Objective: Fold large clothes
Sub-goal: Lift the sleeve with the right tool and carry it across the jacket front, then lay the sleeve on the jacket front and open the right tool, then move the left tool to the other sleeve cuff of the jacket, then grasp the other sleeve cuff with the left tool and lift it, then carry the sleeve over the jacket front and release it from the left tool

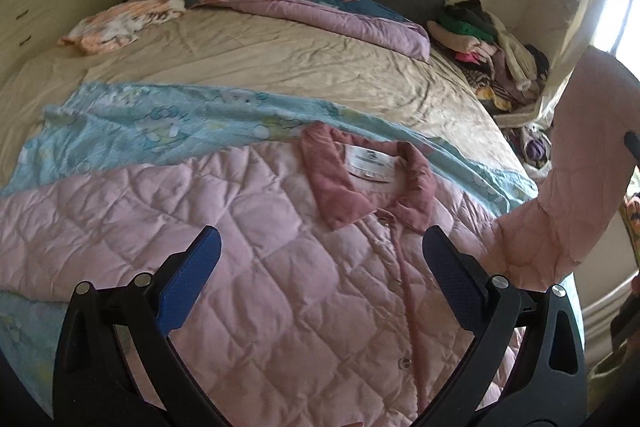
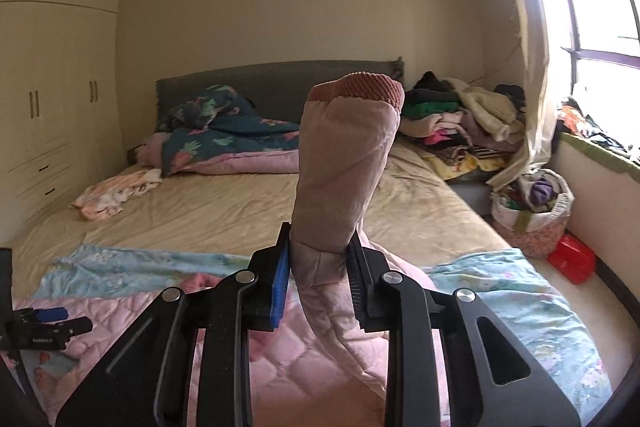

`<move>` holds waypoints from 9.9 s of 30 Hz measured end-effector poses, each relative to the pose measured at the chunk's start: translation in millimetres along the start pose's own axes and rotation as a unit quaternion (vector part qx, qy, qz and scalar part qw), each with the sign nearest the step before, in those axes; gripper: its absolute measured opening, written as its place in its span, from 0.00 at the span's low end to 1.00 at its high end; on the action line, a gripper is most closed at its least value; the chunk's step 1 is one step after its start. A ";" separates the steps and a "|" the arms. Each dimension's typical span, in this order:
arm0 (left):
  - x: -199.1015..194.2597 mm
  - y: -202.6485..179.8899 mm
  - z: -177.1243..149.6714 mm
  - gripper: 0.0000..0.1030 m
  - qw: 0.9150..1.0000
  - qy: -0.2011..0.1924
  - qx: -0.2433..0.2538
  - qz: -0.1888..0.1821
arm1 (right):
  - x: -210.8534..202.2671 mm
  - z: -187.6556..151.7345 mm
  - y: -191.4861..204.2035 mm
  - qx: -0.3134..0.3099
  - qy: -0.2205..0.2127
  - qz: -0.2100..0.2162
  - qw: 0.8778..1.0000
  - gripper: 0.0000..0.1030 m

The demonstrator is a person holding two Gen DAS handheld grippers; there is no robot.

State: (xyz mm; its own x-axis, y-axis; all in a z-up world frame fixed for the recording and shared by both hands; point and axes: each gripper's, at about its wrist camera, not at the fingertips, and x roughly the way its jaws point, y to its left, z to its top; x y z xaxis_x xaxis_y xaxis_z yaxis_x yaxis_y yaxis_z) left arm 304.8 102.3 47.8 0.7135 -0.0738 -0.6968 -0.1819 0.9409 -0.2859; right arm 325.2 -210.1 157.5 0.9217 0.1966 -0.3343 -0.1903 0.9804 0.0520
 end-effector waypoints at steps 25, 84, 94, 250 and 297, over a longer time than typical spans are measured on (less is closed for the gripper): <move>18.9 72.0 -21.8 0.92 0.994 0.033 -0.064 -0.083 | 81.2 -99.4 154.5 -0.054 0.096 0.099 0.989 0.24; 95.0 73.8 -54.6 0.15 0.993 0.097 -0.022 -0.060 | 136.9 -214.4 -17.7 0.058 0.332 0.005 0.941 0.70; 96.7 68.4 -58.0 0.24 0.994 0.102 -0.011 -0.037 | 131.8 -222.4 -12.8 0.066 0.310 -0.013 0.948 0.77; -133.9 0.2 -11.8 0.11 0.974 -0.220 0.024 0.050 | -65.9 -135.8 63.2 0.091 0.164 0.108 0.976 0.96; 55.1 -156.7 -131.8 0.66 0.950 0.026 0.311 0.013 | -52.1 -168.0 -61.1 0.195 0.178 -0.008 0.965 0.96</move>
State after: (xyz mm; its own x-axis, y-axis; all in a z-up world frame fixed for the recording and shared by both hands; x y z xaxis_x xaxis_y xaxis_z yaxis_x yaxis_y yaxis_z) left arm 283.4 -92.8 -32.5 0.6772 -0.0485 -0.7342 0.2474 0.9547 0.1651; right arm 232.0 -282.9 13.7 0.7361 0.2322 -0.6358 0.0273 0.9284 0.3706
